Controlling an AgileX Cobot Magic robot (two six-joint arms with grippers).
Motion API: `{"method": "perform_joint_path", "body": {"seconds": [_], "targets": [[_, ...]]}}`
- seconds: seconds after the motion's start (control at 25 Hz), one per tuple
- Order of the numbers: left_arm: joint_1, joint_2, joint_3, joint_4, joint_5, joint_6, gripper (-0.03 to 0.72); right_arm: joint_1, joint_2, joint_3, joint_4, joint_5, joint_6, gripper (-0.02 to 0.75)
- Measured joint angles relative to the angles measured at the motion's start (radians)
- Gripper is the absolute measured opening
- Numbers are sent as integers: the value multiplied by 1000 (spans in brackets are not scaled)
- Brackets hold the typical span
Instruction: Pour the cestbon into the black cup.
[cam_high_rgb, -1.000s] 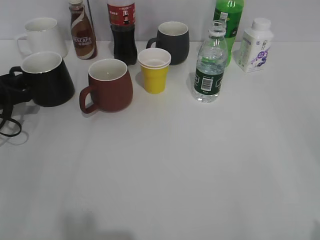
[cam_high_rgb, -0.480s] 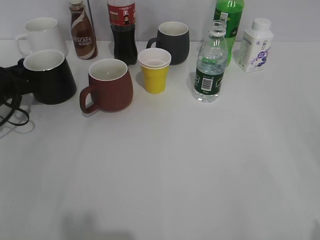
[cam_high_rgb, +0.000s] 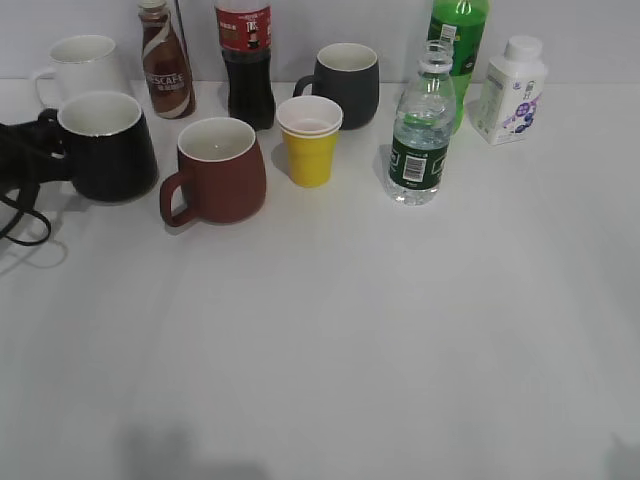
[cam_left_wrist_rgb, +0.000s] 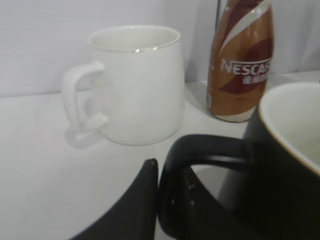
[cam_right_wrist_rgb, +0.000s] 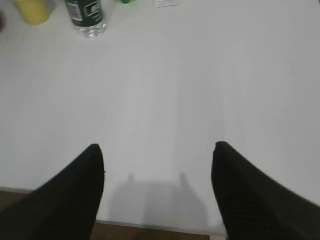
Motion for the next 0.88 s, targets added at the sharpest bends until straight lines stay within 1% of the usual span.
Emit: {"method": "perform_joint_path", "body": {"seconds": [0.04,0.12,0.28,0.36,0.44,0.48,0.52,0.6,0.64,0.68,0.76,0.88], "targets": [[0,-26,13,1,13,2,52,0,21,-3,34,-14,-28,495],[0,-83,36,1,18,6,52,0,77,-15,125,-96,-133,485],[0,-203,85,-8,18,7,52,0,257,-21,379,-456,-397,482],[0,-257,110,-12,24,7,52,0,367,-21,541,-646,-544,482],[0,-305,139,-15,42,7,52,0,492,-22,773,-771,-741,482],[0,-329,151,-15,56,7,52,0,544,-23,906,-805,-848,482],[0,-351,159,-15,68,7,52,0,606,-23,1026,-828,-1012,482],[0,-386,171,-15,86,7,52,9,720,-23,1357,-807,-1296,482],[0,-404,174,-15,97,7,52,14,764,-23,1474,-774,-1451,481],[0,-419,174,-14,106,7,52,18,821,-23,1558,-721,-1557,480],[0,-443,174,-11,120,7,52,21,898,-30,1635,-604,-1650,479],[0,-472,175,-9,127,7,52,22,998,-35,1671,-526,-1684,461]]}}
